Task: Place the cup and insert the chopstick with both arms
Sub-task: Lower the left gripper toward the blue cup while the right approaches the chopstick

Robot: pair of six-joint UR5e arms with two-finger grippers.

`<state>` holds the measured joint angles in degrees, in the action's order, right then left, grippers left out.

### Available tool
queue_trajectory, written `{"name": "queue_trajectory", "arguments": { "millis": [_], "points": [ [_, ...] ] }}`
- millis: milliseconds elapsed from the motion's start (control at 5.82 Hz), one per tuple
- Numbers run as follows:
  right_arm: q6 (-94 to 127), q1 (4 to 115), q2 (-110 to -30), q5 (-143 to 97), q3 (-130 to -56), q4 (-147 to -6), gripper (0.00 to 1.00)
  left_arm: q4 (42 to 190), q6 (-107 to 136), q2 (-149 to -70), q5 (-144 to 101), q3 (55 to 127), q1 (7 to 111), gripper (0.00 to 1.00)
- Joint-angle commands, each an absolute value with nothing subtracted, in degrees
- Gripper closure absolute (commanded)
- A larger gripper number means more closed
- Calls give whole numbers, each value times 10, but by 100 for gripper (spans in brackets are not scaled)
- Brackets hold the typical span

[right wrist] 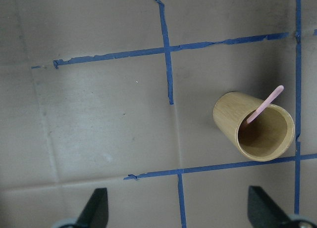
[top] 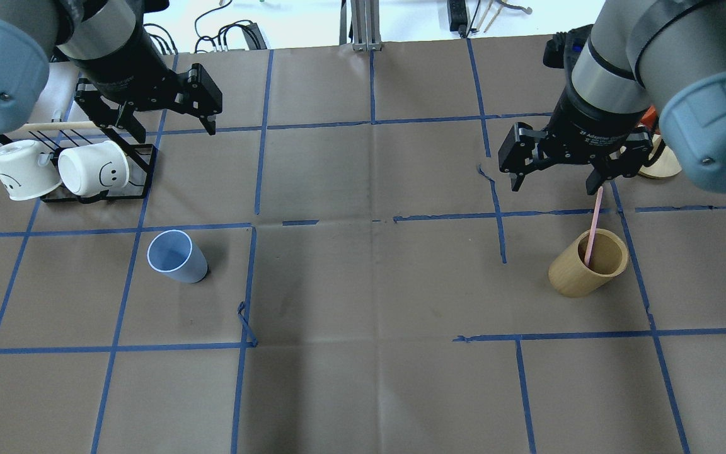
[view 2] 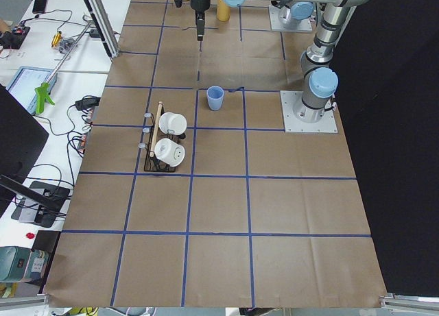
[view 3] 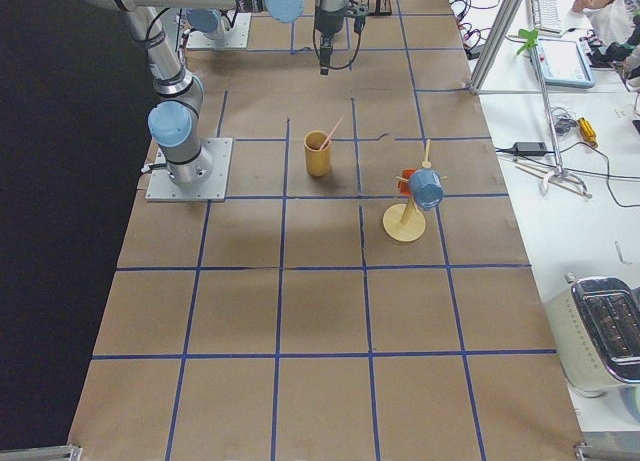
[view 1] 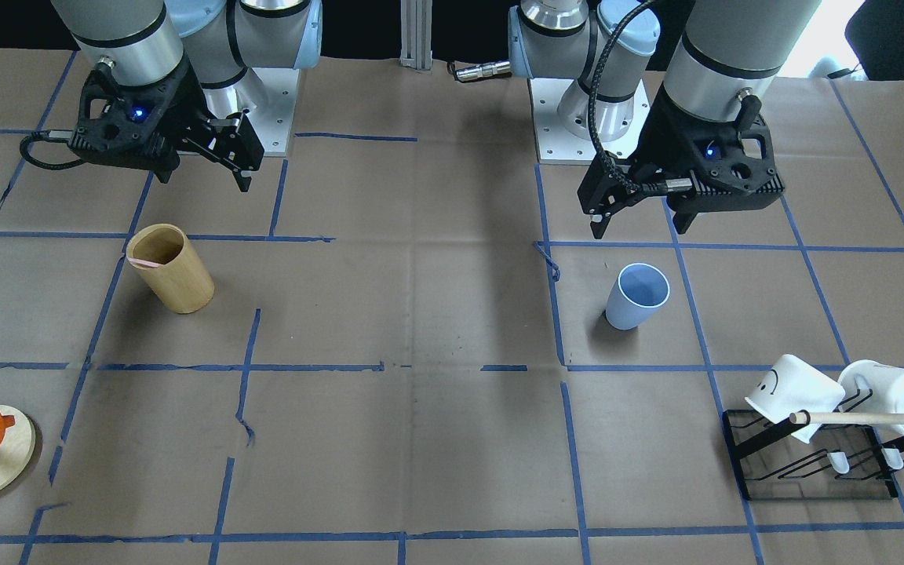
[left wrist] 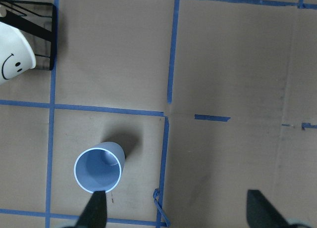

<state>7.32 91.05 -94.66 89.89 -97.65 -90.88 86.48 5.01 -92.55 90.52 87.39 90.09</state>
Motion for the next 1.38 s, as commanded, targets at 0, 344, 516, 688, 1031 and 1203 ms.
{"name": "queue_trajectory", "arguments": {
  "millis": [0,344,516,688,1031,1203],
  "points": [
    [74,911,-947,898,-976,-909,0,865,51,-926,915,875,901,1],
    [74,911,-947,899,-976,-909,0,865,51,-925,915,878,903,1],
    [73,910,-947,899,-977,-909,0,864,51,-925,915,877,903,1],
    [63,908,-946,901,-978,-910,0,864,52,-926,915,878,903,1],
    [-36,880,-945,953,-988,-934,0,864,54,-926,914,880,903,1],
    [-96,834,-947,954,-1008,-944,0,864,53,-927,913,881,903,1]
  ]
}}
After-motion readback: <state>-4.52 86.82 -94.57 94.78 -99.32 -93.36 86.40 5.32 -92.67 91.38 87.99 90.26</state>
